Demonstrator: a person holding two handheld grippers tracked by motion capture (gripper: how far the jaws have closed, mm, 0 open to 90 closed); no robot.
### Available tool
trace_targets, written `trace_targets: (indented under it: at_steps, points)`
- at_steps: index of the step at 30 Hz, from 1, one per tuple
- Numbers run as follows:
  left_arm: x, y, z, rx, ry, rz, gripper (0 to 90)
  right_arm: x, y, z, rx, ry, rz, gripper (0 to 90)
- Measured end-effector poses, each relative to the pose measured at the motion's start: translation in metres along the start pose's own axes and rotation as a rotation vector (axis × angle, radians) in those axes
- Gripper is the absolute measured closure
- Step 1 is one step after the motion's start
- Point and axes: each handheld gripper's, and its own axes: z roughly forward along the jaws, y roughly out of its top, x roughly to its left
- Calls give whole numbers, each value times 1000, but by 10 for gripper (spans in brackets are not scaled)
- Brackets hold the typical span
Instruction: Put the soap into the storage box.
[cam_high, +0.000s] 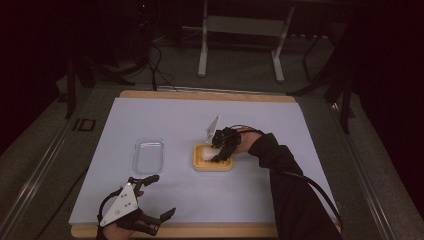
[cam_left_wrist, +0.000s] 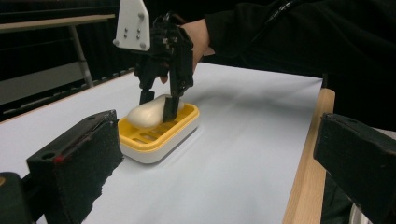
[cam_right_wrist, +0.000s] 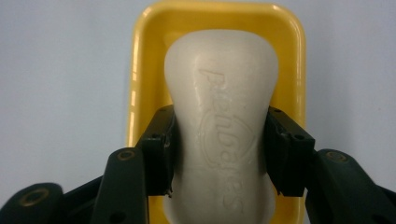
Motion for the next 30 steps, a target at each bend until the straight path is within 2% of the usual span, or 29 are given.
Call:
trace_targets:
  at_steps: [4,10,13,19,23,26,30]
  points:
    - [0,0,0,3,-2,1,11,-1,-2,7,18,0,4,495]
    - [0,0,0,4,-3,1,11,-2,-1,11,10,0,10,495]
    - [-1,0,0,6,-4,3,11,-2,-2,15,24,-6,8,494]
    - [-1,0,0,4,-7,4,11,-2,-2,15,26,-6,23,490]
    - [-1,0,0,6,-6,4,11,-3,-2,12,31,11,43,479]
    - [-1,0,1,6,-4,4,11,-3,0,7,15,16,41,452]
    - [-1,0,1,8,-5,8,11,-4,2,-2,4,5,40,448]
